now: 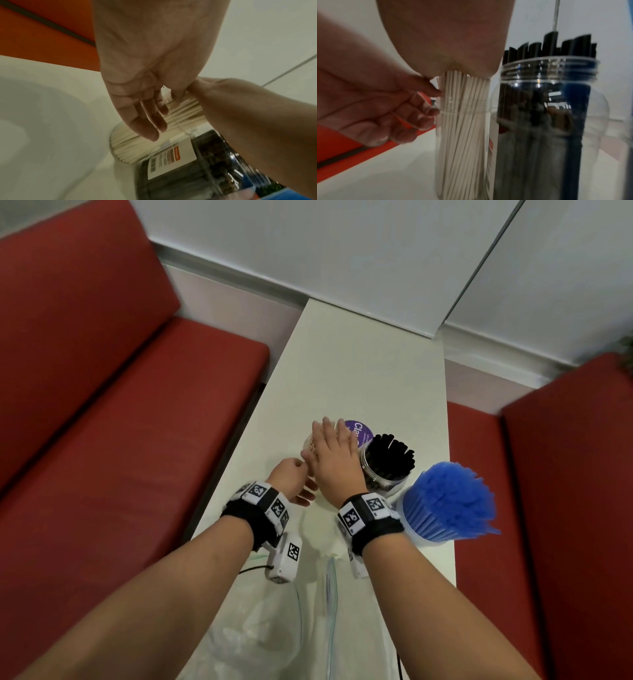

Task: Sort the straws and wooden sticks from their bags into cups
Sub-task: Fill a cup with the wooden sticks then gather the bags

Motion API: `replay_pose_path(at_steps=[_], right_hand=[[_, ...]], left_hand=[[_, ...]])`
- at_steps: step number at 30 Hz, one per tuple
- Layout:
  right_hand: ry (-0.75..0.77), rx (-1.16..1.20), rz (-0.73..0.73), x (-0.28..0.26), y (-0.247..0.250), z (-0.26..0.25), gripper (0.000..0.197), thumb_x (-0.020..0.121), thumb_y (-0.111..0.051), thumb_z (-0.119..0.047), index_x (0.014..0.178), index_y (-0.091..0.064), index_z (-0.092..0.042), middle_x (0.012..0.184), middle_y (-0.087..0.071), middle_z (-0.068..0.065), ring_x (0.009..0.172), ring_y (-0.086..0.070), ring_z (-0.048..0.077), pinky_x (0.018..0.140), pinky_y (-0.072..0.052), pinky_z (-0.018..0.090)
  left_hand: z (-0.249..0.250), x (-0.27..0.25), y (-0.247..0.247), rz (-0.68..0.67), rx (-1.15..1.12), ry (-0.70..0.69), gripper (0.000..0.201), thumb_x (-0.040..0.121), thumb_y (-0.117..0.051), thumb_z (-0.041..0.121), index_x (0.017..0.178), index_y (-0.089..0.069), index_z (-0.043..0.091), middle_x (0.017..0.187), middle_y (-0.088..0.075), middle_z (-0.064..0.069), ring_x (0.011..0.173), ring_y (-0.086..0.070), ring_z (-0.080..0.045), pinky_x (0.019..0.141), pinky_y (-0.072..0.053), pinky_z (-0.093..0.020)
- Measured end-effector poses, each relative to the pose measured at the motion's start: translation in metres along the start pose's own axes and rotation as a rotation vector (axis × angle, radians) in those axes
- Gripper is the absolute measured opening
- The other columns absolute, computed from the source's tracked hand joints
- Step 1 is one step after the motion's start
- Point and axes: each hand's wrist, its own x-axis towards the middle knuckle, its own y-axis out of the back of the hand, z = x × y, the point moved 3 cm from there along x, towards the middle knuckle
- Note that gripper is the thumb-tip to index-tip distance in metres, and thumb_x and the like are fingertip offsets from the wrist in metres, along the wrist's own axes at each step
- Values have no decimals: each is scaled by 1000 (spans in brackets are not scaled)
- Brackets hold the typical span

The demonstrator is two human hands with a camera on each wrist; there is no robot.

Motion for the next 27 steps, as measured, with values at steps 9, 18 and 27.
replay_pose_path(at_steps=[9, 18, 27], right_hand=[[0, 130, 137, -21, 24, -19, 64, 111, -38, -31, 165, -10, -12, 171, -9, 17, 159, 3, 34, 128, -1, 49], [-404, 265, -627, -140, -54, -52, 54, 104, -57, -39, 143, -47, -3, 145, -56, 17, 131, -56, 32, 96, -45, 36], [-556, 720, -550, -192, -50, -42, 17, 92, -73, -17, 99, -66, -4, 90, -63, 13, 82, -62, 28, 82, -59, 42]], left_hand=[[-24, -29, 53, 143, 481, -30, 30, 97, -48, 29, 92, -69, 8, 78, -68, -6, 63, -62, -23, 58, -49, -26], [-108, -69, 52, -122, 1121, 84, 66, 85, -73, 39, 140, -46, 15, 140, -53, -6, 127, -51, -25, 103, -42, -30], [-56, -123, 75, 371, 803, -189, 25, 94, -44, 9, 105, -66, 8, 110, -67, -17, 100, -64, -36, 85, -53, -37]])
